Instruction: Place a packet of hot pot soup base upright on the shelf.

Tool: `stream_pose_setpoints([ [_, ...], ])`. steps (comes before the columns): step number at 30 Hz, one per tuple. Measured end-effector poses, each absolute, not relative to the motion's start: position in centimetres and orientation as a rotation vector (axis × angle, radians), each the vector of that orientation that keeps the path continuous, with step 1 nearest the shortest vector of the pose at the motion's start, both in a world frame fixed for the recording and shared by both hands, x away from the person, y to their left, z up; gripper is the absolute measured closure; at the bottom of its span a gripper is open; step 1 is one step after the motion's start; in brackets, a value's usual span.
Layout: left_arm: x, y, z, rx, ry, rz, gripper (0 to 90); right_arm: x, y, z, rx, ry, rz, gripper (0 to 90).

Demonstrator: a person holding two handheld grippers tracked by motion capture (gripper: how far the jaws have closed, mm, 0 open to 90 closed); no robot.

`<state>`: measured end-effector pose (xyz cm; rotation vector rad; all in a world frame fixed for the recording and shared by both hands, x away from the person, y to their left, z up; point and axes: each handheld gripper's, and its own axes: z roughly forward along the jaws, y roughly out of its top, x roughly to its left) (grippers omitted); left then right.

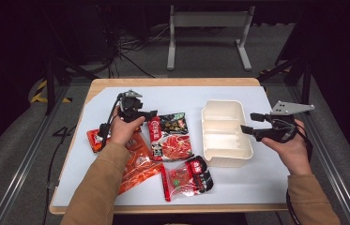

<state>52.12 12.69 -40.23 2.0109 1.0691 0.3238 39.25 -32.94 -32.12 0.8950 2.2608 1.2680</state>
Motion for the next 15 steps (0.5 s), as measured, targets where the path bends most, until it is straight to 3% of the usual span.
stream_pose_setpoints([
  [15, 53.0, 11.9, -42.5, 2.116, 1.108, 0.216, 33.1, 39.0, -32.5, -32.1, 0.842, 2.27, 1.275, 36.5],
])
